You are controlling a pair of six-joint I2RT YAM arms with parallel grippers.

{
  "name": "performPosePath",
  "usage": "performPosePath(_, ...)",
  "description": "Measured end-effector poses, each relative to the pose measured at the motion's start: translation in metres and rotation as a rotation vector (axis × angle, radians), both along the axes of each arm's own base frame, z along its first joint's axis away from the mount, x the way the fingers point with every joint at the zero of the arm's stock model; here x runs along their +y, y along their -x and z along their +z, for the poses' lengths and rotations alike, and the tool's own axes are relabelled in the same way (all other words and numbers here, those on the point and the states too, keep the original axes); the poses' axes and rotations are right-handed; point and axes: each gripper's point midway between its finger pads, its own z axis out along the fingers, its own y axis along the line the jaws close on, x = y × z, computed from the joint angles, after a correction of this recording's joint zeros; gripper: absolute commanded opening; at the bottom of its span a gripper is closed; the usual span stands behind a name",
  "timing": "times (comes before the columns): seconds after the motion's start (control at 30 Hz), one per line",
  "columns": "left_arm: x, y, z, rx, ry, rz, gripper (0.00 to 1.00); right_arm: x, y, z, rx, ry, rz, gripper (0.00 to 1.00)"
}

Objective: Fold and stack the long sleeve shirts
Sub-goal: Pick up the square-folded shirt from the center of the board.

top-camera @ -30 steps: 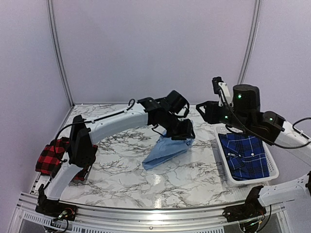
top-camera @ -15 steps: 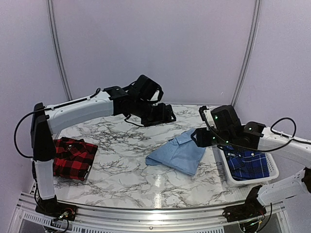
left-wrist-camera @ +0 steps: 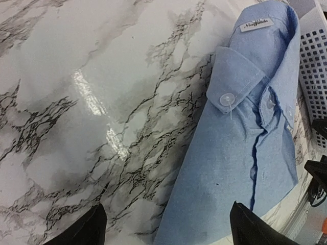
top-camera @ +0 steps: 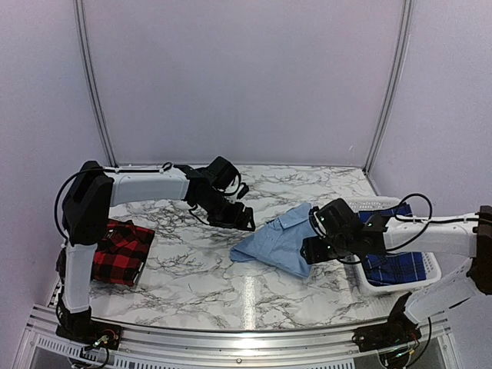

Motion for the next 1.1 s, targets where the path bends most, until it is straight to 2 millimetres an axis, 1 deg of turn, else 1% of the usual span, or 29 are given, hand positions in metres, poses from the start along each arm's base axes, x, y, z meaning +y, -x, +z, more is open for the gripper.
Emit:
performPosePath(0.13,-0.016,-0.002,-0.017,0.019,0.017,-0.070,0.88,0.000,-0.006,-0.013,0.016,0.012,-0.033,0.67)
performPosePath(0.27,-0.029,0.001,-0.031,0.046,0.040,-0.121,0.87,-0.002,-0.013,-0.020,0.017,0.015,-0.065,0.68)
performPosePath(0.37,-0.034,0.007,-0.038,0.075,0.057,-0.148,0.81,-0.005,-0.017,-0.024,0.020,0.021,-0.081,0.68)
performPosePath(0.53,-0.045,0.015,-0.035,0.096,0.101,-0.177,0.64,-0.005,-0.021,-0.036,0.033,0.032,-0.092,0.68)
performPosePath(0.73,-0.058,0.023,-0.030,0.107,0.144,-0.195,0.37,-0.006,-0.023,-0.056,0.062,0.062,-0.107,0.68)
performPosePath(0.83,-0.060,0.025,-0.031,0.117,0.145,-0.181,0.18,-0.006,-0.026,-0.059,0.057,0.067,-0.116,0.59)
performPosePath(0.9,-0.061,0.024,-0.033,0.117,0.148,-0.162,0.08,-0.004,-0.030,-0.060,0.045,0.065,-0.123,0.47)
performPosePath(0.93,-0.062,0.024,-0.035,0.114,0.148,-0.154,0.03,-0.002,-0.034,-0.060,0.038,0.063,-0.124,0.38)
performPosePath(0.97,-0.062,0.024,-0.038,0.111,0.146,-0.142,0.00,0.000,-0.036,-0.060,0.032,0.065,-0.121,0.29)
performPosePath(1.0,-0.061,0.024,-0.041,0.106,0.144,-0.131,0.00,0.005,-0.040,-0.060,0.026,0.058,-0.122,0.20)
performPosePath(1.1,-0.056,0.024,-0.044,0.090,0.143,-0.088,0.00,0.018,-0.046,-0.058,0.018,0.055,-0.101,0.02)
